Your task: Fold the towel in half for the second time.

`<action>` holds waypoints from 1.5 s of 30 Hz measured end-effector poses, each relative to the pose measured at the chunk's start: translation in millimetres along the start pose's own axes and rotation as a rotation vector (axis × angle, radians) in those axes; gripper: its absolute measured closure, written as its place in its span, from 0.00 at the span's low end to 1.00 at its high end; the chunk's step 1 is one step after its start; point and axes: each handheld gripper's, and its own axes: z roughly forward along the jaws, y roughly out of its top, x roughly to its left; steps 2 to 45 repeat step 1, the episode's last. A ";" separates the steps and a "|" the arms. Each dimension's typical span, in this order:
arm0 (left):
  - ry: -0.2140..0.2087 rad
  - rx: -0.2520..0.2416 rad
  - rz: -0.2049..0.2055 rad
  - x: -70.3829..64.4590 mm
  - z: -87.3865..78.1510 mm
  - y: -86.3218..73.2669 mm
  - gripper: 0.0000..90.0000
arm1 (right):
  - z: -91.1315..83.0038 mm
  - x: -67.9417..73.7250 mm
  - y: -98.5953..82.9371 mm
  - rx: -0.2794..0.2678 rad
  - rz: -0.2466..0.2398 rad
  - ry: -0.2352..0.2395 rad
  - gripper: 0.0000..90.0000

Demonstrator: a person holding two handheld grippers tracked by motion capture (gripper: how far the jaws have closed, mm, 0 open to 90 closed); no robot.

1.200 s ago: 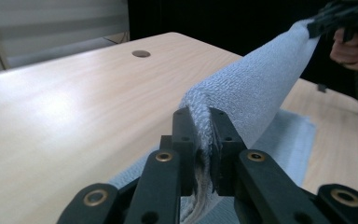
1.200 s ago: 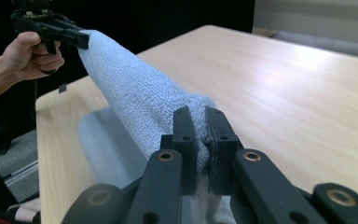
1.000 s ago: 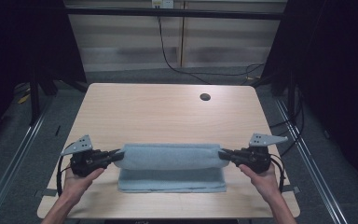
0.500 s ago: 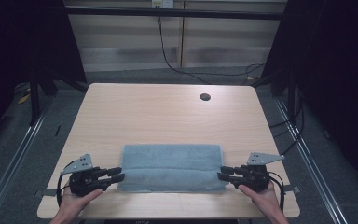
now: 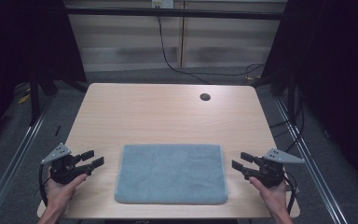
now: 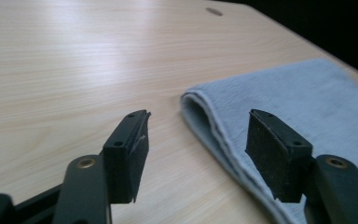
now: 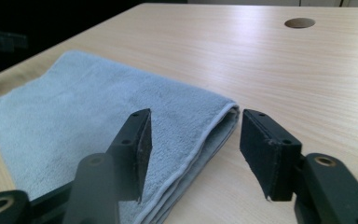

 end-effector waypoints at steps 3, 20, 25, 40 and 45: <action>-0.004 0.006 0.005 -1.8 -0.3 -0.8 0.42 | 0.4 -1.2 -0.6 -0.002 0.001 -0.004 0.46; -0.004 0.006 0.005 -1.8 -0.3 -0.8 0.42 | 0.4 -1.2 -0.6 -0.002 0.001 -0.004 0.46; -0.004 0.006 0.005 -1.8 -0.3 -0.8 0.42 | 0.4 -1.2 -0.6 -0.002 0.001 -0.004 0.46; -0.004 0.006 0.005 -1.8 -0.3 -0.8 0.42 | 0.4 -1.2 -0.6 -0.002 0.001 -0.004 0.46; -0.004 0.006 0.005 -1.8 -0.3 -0.8 0.42 | 0.4 -1.2 -0.6 -0.002 0.001 -0.004 0.46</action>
